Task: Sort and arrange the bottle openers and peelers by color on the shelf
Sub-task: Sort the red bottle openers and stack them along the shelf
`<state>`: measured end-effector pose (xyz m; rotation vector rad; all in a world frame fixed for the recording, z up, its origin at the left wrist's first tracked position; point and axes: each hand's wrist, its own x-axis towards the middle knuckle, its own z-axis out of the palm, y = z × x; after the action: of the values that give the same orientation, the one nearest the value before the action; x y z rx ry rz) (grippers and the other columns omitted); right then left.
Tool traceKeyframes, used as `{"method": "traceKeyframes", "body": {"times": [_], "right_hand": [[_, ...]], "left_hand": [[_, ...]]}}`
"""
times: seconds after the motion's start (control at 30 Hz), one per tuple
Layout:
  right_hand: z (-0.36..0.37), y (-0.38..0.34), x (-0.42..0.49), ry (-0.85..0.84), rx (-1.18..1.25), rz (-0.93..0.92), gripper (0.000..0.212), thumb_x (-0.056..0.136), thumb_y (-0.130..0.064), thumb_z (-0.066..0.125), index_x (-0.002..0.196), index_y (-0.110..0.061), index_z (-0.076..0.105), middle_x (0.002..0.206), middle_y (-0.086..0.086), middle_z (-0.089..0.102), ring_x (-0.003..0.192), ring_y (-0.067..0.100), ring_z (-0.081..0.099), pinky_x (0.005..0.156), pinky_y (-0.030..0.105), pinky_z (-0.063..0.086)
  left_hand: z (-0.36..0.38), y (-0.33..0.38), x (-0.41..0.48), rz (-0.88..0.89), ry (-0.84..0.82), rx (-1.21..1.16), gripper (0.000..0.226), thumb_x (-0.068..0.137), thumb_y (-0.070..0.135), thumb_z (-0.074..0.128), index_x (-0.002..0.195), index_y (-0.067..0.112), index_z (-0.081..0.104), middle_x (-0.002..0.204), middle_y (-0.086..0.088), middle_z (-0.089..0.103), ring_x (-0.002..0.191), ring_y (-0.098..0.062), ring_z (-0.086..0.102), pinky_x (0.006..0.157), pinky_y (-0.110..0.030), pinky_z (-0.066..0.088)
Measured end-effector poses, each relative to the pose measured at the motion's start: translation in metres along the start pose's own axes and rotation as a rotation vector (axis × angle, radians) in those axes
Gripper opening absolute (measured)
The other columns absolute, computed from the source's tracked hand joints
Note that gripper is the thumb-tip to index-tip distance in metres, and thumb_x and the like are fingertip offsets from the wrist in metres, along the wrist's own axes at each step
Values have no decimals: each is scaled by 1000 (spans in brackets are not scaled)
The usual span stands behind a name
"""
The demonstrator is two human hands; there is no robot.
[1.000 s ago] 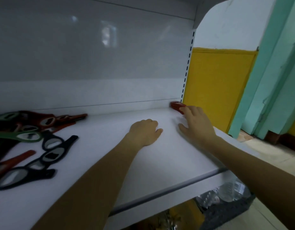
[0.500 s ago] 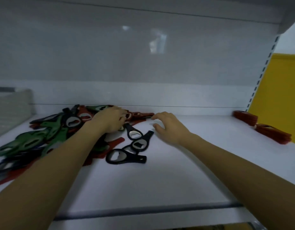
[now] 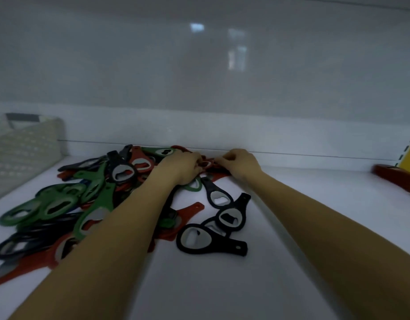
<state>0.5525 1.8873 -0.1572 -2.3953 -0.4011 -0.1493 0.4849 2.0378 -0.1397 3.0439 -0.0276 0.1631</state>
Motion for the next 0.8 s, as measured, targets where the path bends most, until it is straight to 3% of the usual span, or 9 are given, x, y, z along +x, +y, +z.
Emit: {"method": "traceKeyframes", "body": {"times": [0.1, 0.2, 0.27, 0.4, 0.47, 0.57, 0.67, 0.73, 0.8], "right_hand": [[-6, -3, 4, -145, 9, 69, 40, 75, -57, 63, 64, -19, 65, 83, 10, 69, 94, 31, 61, 87, 39, 48], [-22, -7, -4, -283, 30, 75, 51, 76, -50, 68, 97, -5, 71, 99, 15, 69, 91, 24, 61, 91, 37, 48], [-31, -6, -14, -339, 59, 67, 47, 77, -43, 70, 105, -5, 69, 99, 12, 68, 86, 21, 60, 85, 32, 48], [-42, 8, -36, -244, 268, 70, 18, 81, -16, 70, 93, -3, 67, 86, 11, 65, 74, 20, 58, 72, 29, 48], [-53, 18, -48, -167, 377, 77, 18, 81, -11, 69, 93, 1, 66, 83, 11, 63, 70, 19, 55, 66, 24, 44], [-75, 26, -67, -121, 404, 16, 11, 81, -11, 68, 89, -4, 66, 78, 7, 64, 62, 12, 56, 55, 12, 45], [-87, 31, -81, -135, 389, -65, 8, 81, -14, 70, 78, -12, 63, 67, 1, 61, 49, 0, 54, 45, 7, 40], [-88, 34, -88, -130, 422, -81, 11, 80, -14, 71, 74, -13, 61, 64, 0, 58, 47, -1, 52, 49, 8, 40], [-89, 39, -92, -142, 411, -80, 13, 80, -15, 71, 72, -14, 61, 65, 1, 58, 56, 5, 54, 56, 12, 43]], "left_hand": [[-4, -4, 0, 4, 37, -110, 41, 92, 27, 54, 129, 12, 45, 128, -12, 51, 114, -27, 49, 93, -35, 41], [-6, -6, -3, 7, 82, -66, 44, 91, 27, 57, 131, 12, 47, 128, -15, 47, 116, -31, 47, 97, -37, 40], [-7, -5, -7, 46, 115, -17, 33, 93, 25, 54, 124, 13, 55, 123, -14, 49, 111, -30, 49, 94, -38, 42], [-22, 8, -21, 112, 343, -153, 25, 96, 23, 48, 108, 4, 58, 103, -11, 53, 95, -24, 50, 75, -27, 35], [-32, 19, -26, 96, 407, -315, 23, 96, 24, 48, 104, 4, 58, 99, -8, 56, 91, -19, 51, 75, -24, 34], [-44, 41, -33, 141, 244, -541, 28, 96, 28, 48, 104, 4, 58, 105, -7, 63, 95, -21, 59, 85, -31, 46], [-47, 63, -35, 251, 16, -483, 30, 94, 33, 51, 112, 11, 58, 112, -5, 64, 101, -20, 60, 93, -34, 47], [-38, 75, -34, 252, -52, -487, 26, 89, 36, 58, 105, 16, 55, 106, -7, 66, 95, -23, 64, 88, -40, 52], [-26, 84, -36, 234, -38, -652, 24, 85, 30, 65, 101, 21, 50, 101, -6, 69, 90, -21, 68, 83, -40, 55]]}}
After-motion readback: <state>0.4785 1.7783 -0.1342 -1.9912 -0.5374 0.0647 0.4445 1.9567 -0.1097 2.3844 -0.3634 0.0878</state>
